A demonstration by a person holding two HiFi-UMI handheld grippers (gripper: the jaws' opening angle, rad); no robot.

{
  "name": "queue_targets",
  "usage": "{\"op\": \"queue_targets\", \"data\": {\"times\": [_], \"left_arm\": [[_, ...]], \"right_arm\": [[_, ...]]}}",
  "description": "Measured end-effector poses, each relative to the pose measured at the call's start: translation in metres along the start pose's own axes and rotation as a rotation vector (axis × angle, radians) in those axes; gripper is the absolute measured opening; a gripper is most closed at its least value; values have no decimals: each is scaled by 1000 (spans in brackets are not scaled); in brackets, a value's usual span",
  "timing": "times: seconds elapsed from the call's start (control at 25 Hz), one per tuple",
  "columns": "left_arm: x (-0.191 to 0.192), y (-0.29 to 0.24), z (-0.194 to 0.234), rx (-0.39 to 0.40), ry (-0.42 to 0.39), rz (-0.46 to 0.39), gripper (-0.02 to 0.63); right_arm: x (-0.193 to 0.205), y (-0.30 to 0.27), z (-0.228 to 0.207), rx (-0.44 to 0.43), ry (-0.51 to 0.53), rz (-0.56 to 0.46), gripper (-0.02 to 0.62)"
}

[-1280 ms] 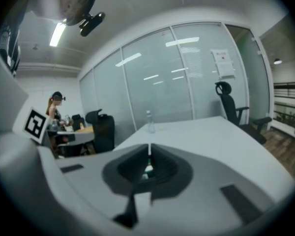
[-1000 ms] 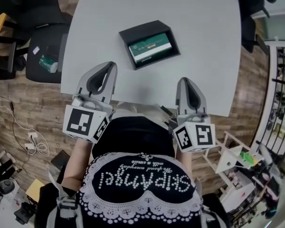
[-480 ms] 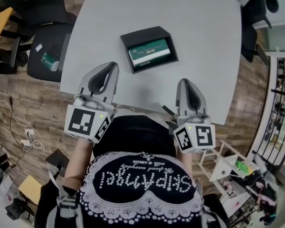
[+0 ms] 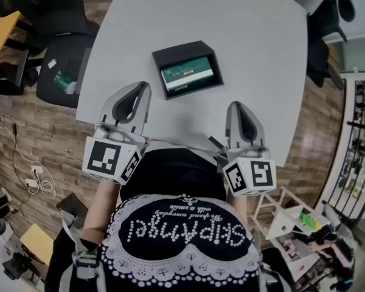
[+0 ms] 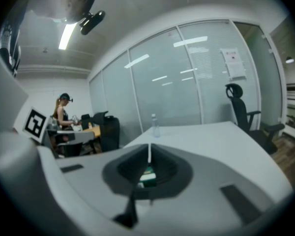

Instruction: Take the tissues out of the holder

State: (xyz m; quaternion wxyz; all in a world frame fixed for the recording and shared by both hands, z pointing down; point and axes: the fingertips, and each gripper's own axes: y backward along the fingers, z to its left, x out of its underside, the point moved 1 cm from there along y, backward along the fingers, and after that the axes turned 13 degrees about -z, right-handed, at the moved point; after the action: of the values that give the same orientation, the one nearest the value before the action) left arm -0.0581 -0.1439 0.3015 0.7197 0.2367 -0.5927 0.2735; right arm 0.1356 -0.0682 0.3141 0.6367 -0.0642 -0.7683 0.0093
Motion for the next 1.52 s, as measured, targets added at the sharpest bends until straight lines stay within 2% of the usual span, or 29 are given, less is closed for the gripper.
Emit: {"op": "queue_targets", "data": {"times": [0.32,0.76,1.52], "left_arm": [[-3,-1,6,-12,-7,-3,32],[-3,-4,-1,14,-5,3,32],[-1,-2,-2,14,-4,4,32]], "right_arm": [[-2,-6,1,-14,-7,-9,36],[0,3,-5,16,-11,-7,36],[1,8,-8,25,-14,-10,35]]}}
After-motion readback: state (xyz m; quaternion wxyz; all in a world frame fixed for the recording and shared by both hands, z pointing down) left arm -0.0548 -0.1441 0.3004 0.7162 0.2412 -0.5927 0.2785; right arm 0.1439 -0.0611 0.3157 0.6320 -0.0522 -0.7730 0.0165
